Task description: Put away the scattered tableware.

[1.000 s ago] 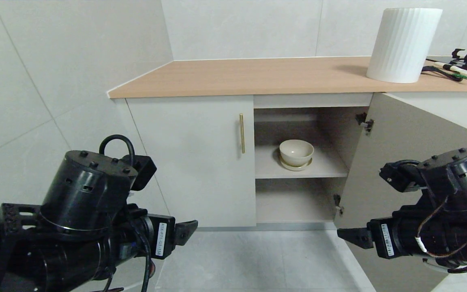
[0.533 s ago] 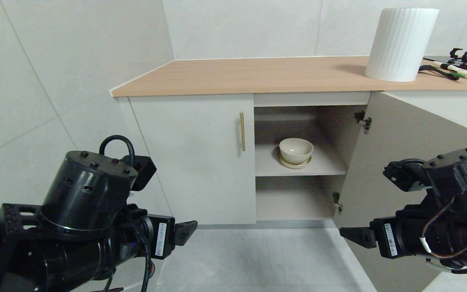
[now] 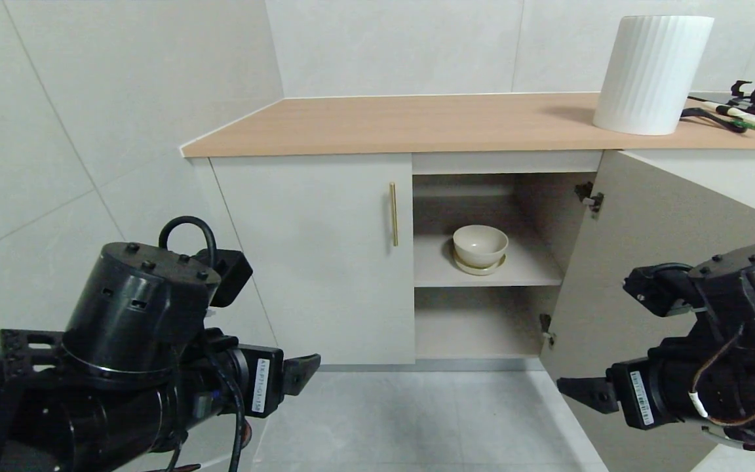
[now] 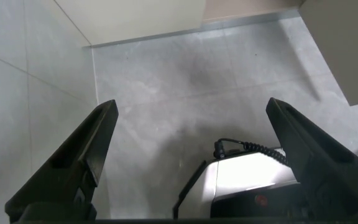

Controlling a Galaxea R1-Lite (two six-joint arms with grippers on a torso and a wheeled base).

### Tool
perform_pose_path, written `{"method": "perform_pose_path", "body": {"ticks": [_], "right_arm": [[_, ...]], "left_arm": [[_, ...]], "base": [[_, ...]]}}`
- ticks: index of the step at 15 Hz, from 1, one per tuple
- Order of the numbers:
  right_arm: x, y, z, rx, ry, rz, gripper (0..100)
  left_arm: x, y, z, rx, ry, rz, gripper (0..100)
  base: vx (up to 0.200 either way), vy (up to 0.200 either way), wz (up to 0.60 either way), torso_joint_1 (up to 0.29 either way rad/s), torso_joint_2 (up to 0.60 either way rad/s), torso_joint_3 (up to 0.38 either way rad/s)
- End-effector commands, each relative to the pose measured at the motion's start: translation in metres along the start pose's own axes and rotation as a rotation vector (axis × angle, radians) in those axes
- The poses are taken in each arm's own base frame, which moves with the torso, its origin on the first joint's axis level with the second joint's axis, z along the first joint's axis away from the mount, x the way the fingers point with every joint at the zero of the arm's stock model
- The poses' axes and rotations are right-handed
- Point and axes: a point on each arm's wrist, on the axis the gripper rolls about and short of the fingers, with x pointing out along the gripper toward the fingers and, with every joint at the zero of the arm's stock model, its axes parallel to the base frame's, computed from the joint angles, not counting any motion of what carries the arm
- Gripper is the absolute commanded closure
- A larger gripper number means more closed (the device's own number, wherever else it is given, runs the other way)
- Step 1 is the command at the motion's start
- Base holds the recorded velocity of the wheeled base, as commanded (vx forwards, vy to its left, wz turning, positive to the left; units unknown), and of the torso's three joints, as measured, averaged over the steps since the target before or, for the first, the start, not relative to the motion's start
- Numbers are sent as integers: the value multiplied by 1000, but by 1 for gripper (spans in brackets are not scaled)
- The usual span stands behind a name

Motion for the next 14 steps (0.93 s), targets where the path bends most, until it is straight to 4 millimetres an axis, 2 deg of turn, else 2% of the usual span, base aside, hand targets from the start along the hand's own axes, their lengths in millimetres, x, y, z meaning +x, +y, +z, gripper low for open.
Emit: {"method": "perform_pose_path", "body": {"ticks": [1, 8, 11, 14], "right_arm": [[-10, -2, -2, -26, -5, 2, 0], [-53, -15, -17, -177, 144, -33, 0], [-75, -20, -18, -187, 201, -80, 0], [-90, -33, -14, -165, 260, -245, 0]], "left_arm": [[0, 0, 0, 0, 2, 1, 0], [0, 0, 0, 0, 2, 1, 0], [0, 0, 0, -1, 2, 1, 0], [0, 0, 0, -3, 0, 1, 0]], "base": [[0, -200, 0, 2, 2, -7], [0, -200, 0, 3, 2, 0], [0, 0, 0, 0, 0, 0], [0, 0, 0, 0, 0, 0]]}}
